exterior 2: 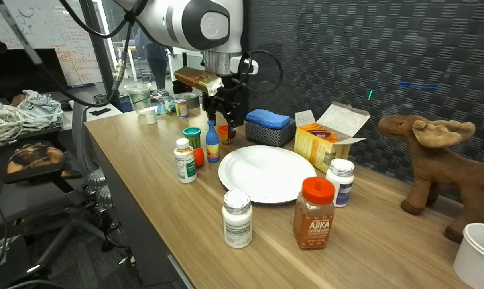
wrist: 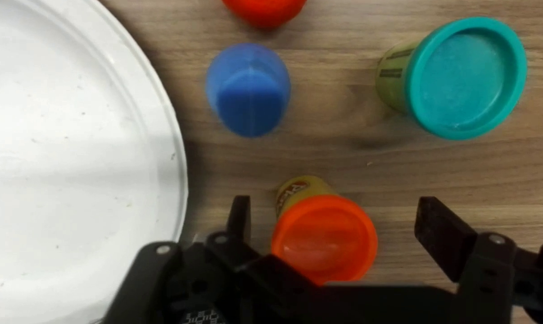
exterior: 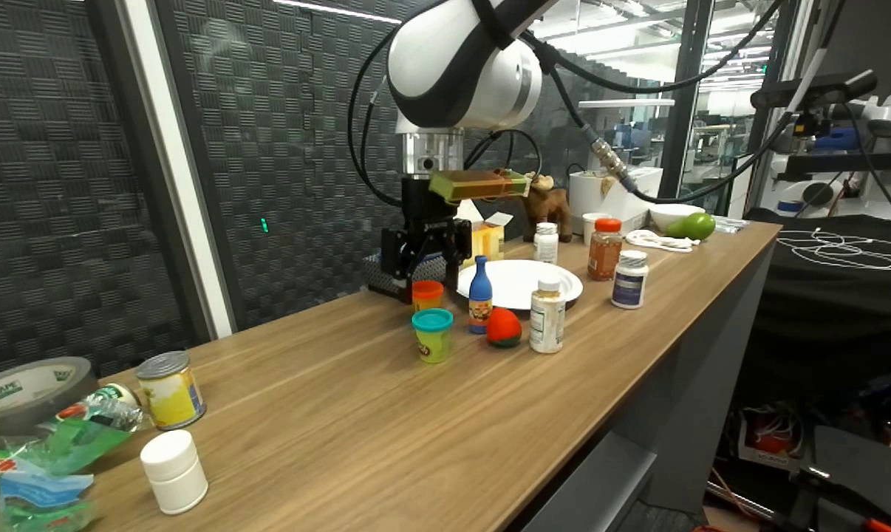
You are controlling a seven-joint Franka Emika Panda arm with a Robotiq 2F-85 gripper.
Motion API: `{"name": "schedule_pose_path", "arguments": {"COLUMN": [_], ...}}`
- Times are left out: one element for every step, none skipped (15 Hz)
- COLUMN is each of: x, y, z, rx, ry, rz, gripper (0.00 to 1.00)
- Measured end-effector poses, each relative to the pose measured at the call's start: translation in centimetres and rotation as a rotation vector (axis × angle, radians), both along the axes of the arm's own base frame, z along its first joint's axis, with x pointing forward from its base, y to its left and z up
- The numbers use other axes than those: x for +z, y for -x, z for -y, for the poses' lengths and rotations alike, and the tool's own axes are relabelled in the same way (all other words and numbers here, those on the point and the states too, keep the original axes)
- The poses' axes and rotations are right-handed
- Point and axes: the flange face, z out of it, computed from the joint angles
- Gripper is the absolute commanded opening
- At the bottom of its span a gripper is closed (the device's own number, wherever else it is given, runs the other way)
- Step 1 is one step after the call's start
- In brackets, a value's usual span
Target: Place the containers and the orange toy on the white plate
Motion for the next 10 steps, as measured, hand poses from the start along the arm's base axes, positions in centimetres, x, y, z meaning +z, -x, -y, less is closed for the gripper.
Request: {"name": "schedule_pose_path", "arguments": {"x": [-0.08, -0.05, 0.02, 0.13, 0.25, 0.34, 0.41, 0.48, 0.55, 0.68], "y": [-0.07, -0.12, -0.17, -0.24, -0.31, -0.37, -0.41, -0.45, -0.50, -0.56], "z": [0.05, 0.12, 0.20, 0.26, 0.30, 0.35, 0.40, 0.44, 0.47, 0.50], "rx": [0.000, -0.001, -0.002, -0.002, -0.001, 0.002, 0.006, 0.009, 0.012, 0.015], "ry": [0.001, 0.002, 0.003, 0.005, 0.007, 0.013, 0.021, 0.027, 0.033, 0.037], "rz": [0.000, 0.001, 0.003, 0.006, 0.009, 0.012, 0.015, 0.017, 0.020, 0.023], "gripper": [0.61, 0.53, 0.43, 0.37, 0.29, 0.29, 0.29, 0.29, 0.29, 0.29]}}
